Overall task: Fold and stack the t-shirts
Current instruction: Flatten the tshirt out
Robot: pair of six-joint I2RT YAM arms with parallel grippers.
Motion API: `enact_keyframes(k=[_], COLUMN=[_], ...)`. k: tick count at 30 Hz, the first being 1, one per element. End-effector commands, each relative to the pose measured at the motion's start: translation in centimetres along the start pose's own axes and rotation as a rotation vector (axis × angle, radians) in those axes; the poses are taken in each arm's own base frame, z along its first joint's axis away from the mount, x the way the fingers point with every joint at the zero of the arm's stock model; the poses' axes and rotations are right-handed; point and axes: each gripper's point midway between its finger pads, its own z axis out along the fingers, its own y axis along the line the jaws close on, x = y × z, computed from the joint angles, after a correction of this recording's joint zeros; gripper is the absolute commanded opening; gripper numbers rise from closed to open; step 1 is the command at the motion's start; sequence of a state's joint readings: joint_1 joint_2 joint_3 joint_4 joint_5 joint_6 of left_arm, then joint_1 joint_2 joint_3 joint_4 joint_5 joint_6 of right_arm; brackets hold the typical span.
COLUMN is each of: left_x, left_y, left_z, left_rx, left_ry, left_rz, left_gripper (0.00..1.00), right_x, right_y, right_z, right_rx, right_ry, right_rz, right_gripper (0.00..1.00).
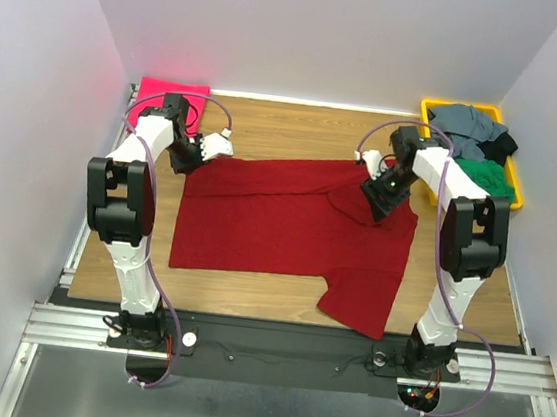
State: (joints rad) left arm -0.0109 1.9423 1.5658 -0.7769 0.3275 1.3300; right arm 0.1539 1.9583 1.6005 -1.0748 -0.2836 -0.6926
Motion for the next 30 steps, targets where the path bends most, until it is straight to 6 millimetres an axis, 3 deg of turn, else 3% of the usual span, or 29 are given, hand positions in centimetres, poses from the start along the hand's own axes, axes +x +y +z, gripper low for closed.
enact_keyframes(k=[1,7,9,10,14,24,30], left_x=[-0.2,-0.3,0.0,-0.1,0.2,1.8,2.4], left_y=[-0.6,-1.2,-1.7,-1.8,-2.8,-5.3,-5.5], left_z=[-0.9,-0.8,-0.4,-0.4,0.4,1.9,2.8], left_rx=[-0.003,0.002,0.006,0.006,0.039,0.117,0.123], left_ry=[-0.015,-0.027,-0.027,-0.032,-0.027,0.042,0.066], left_rz=[-0.018,-0.021,-0.012,-0.005,0.026,0.094,0.1], left_gripper=[0.31,0.42,0.43,0.43,0.43,0.41,0.41], right_x=[-0.5,-0.5,-0.2,-0.1,-0.4,-1.5,-1.5], right_y=[0.1,-0.8,-1.0,-1.0,-1.0,-1.1,-1.2], right_z=[1.6,3.4,3.7,4.0,3.9,2.5,2.1], right_rx=[0.033,0.079,0.087,0.085,0.085,0.102,0.106], right_ry=[0.012,0.034,0.05,0.055,0.044,0.007,0.006], right_rz=[0.014,0.048,0.052,0.055,0.059,0.055,0.055], right_gripper=[0.61,0.58,0.46,0.3,0.01,0.01,0.01])
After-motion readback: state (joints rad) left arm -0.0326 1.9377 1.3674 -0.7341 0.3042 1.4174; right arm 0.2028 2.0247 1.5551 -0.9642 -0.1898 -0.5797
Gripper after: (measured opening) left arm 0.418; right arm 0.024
